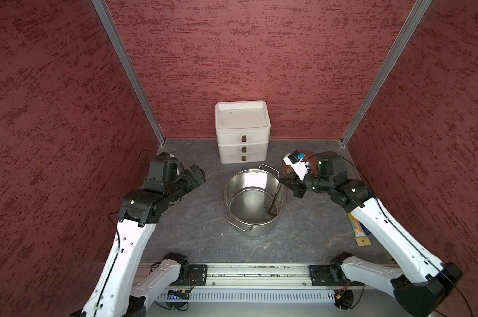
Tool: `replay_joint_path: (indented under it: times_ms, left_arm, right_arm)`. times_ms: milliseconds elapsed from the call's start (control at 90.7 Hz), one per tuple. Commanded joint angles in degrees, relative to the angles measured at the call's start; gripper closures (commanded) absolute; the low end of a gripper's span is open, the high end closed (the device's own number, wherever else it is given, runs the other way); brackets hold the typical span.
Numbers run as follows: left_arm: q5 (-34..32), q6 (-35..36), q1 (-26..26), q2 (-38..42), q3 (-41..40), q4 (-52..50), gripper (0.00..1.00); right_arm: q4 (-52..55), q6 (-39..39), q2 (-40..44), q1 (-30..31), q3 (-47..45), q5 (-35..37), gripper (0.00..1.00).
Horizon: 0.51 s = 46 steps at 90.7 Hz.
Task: Stir the soup with a spoon
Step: Stir the soup in the pan with a stick.
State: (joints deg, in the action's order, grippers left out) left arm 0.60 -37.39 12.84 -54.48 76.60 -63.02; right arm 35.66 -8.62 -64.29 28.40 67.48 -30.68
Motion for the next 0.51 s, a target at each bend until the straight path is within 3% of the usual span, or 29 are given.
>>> replay_joint_path:
  times_ms: [0, 287, 496]
  left_arm:
    - [0.59, 0.91, -0.28, 0.44, 0.18, 0.86, 0.00]
    - [-0.18, 0.78, -0.36, 1.25, 0.13, 0.24, 0.00]
    - [-0.42, 0.50, -0.36, 1.37, 0.39, 0.42, 0.00]
  right_arm:
    - [-1.41, 2.79, 0.40, 2.69, 0.47, -3.73, 1.00]
    - [-6.27, 5.08, -5.73, 11.54, 3.84, -3.72, 1.00]
    - [-9.00, 4.64, -14.98, 13.74, 10.79, -1.28, 1.00]
